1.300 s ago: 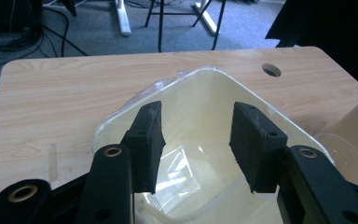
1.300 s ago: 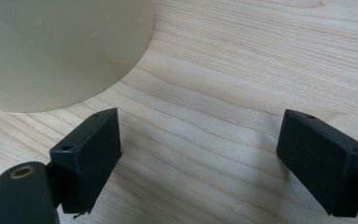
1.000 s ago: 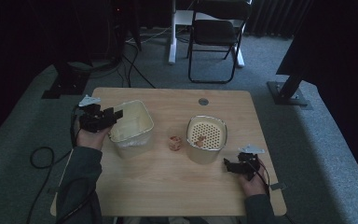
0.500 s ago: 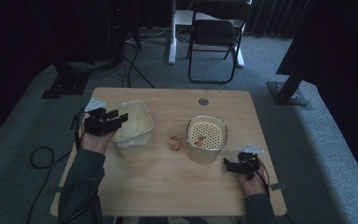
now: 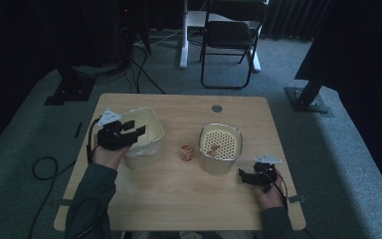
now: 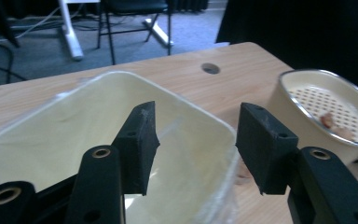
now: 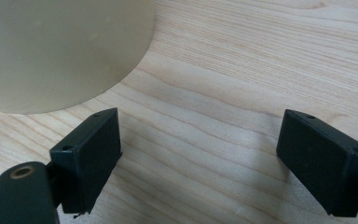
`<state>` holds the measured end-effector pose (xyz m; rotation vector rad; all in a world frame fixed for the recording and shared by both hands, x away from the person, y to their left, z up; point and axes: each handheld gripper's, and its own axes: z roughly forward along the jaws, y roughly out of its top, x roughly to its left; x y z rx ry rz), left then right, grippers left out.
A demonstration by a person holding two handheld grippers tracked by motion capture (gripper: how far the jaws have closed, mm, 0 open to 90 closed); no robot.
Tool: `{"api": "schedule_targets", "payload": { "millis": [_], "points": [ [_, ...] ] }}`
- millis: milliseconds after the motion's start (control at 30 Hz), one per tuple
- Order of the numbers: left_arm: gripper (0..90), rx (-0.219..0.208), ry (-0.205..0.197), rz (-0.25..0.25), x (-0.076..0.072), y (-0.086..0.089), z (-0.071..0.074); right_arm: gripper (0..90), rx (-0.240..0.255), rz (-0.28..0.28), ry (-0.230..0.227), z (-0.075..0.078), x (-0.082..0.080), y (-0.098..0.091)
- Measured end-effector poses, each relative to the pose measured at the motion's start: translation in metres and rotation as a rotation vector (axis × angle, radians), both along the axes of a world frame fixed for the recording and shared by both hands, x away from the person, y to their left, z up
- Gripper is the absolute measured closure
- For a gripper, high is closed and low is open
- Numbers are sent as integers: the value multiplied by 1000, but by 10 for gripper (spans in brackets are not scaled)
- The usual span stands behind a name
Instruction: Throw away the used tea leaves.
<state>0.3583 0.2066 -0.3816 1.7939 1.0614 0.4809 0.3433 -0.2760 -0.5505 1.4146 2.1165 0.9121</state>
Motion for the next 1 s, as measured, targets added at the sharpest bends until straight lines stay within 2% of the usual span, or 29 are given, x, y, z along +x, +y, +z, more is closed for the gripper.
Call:
{"api": "schedule_targets", "payload": {
  "millis": [367,533,600,700,900,1000],
  "points": [
    [474,43,-29,-127,-9,-44,-8,133,1,-1,0,0,-1,0],
    [474,63,-43,-183,-14,-61,-16,133,1,-1,0,0,-1,0],
    [474,85,-41,-204,-16,-68,-21,133,2,-3,3,0,-1,0],
    [475,132,-47,-207,-20,-80,-29,133,3,-4,3,0,-1,1],
    [474,164,-43,-206,-23,-99,-55,133,1,-1,1,0,-1,0],
    [469,166,-49,-171,-21,-105,-70,133,3,-3,2,0,-1,0]
  ]
}}
